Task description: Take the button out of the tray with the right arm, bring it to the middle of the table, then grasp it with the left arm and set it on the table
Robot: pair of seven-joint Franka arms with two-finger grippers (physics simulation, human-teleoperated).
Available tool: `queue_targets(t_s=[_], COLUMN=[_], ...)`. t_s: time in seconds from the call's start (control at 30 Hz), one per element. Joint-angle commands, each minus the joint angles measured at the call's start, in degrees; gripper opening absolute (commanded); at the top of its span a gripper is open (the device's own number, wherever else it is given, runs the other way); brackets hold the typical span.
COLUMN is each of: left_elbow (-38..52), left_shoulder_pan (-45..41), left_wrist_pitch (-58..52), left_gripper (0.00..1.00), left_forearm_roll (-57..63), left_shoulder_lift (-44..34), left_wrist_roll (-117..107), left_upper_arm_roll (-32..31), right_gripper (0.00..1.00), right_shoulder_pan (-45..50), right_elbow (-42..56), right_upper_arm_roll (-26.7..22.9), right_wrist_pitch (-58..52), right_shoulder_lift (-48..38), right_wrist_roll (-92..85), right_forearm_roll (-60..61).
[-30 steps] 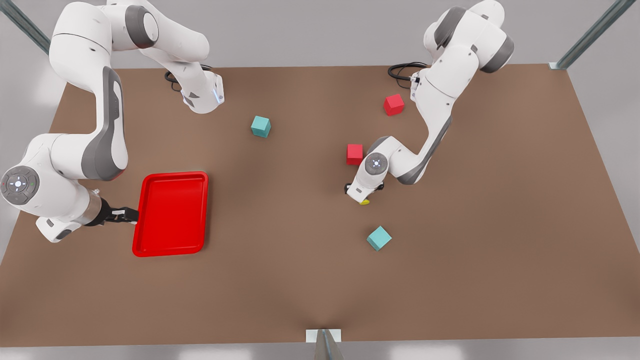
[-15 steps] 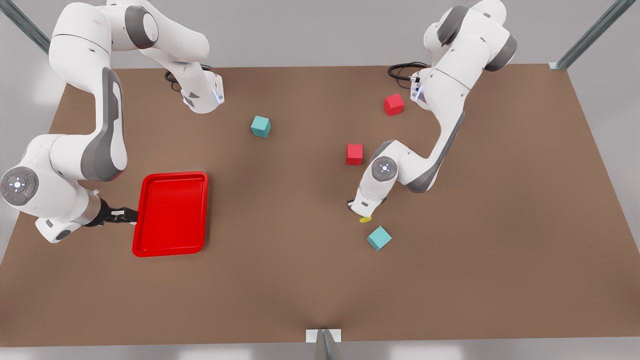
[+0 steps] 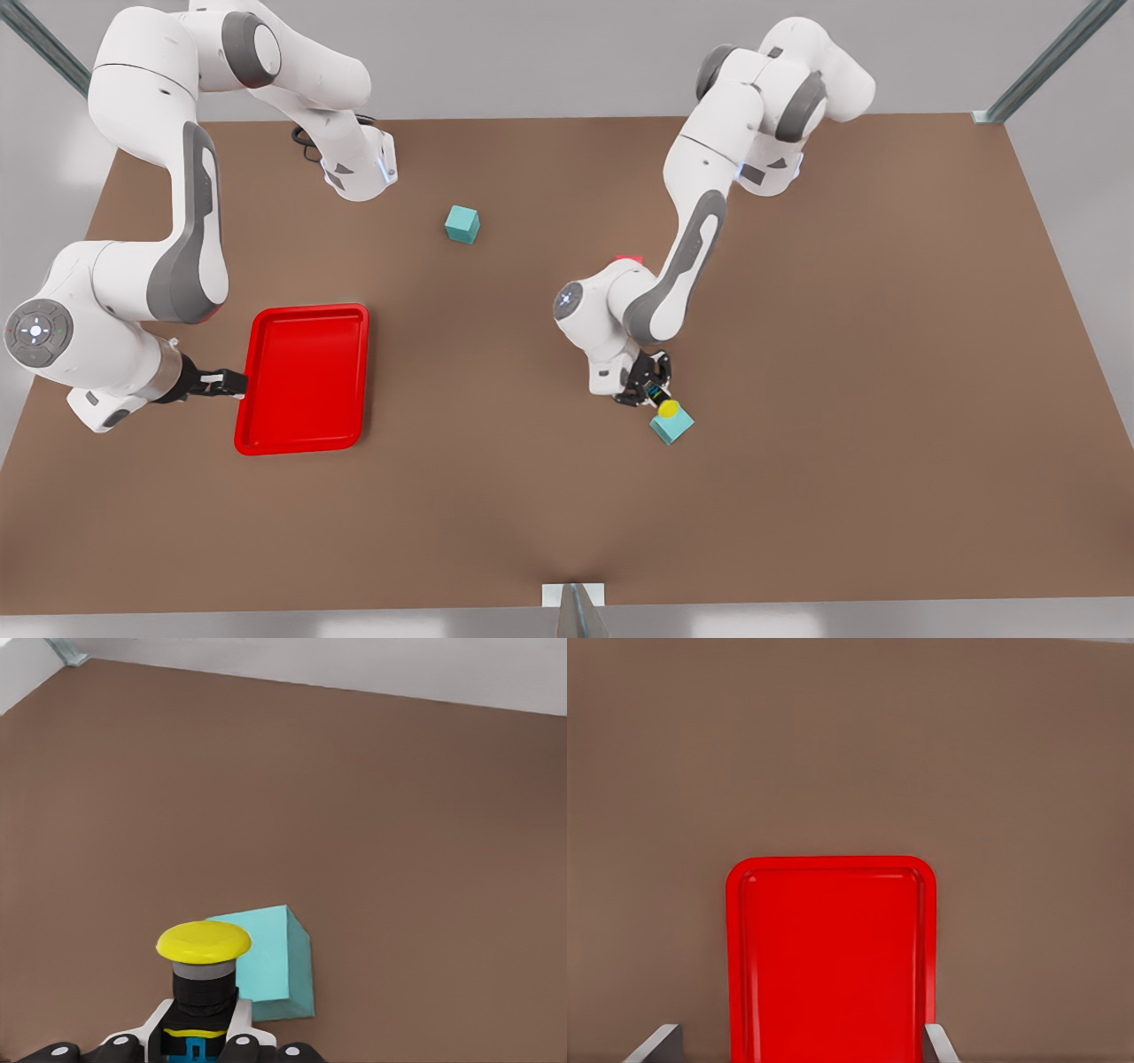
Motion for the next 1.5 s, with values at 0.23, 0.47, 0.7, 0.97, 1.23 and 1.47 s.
queue_targets(t_s=[0.23,0.47,0.7,0.97,1.23,1.47], left_elbow=[8.04,9.63,10.24,10.42,10.33,10.42], left_shoulder_pan=[-9.03,-15.1,-17.74,-19.67,-19.76,-21.16], left_wrist_pitch=[-14.76,-19.16,-22.5,-23.29,-23.46,-24.6], left_gripper=[0.35,0.34,0.34,0.34,0.75,1.0], left_forearm_roll=[-0.99,-1.43,-0.55,-0.37,-0.29,-0.9], left_shoulder_lift=[10.29,16.96,21.45,24.26,24.96,24.44], left_wrist_roll=[-55.29,-56.96,-56.35,-56.43,-55.64,-54.06], left_upper_arm_roll=[10.16,15.08,17.19,17.11,17.11,17.02], right_gripper=[1.0,1.0,1.0,1.0,1.0,1.0], right_shoulder_pan=[-0.08,-0.7,-0.79,-0.61,0.18,0.18], right_elbow=[0.03,0.38,0.82,0.82,0.64,0.47], right_upper_arm_roll=[0.01,0.01,0.01,0.18,0.09,0.18], right_wrist_pitch=[0.0,-0.44,-0.53,0.26,-0.09,-0.53], right_shoulder_lift=[-0.07,-0.34,-0.07,-0.07,-0.69,-0.51], right_wrist_roll=[-0.07,-0.07,-0.51,-0.25,-0.07,-0.07], right_forearm_roll=[0.04,-0.04,0.13,0.75,0.75,0.83])
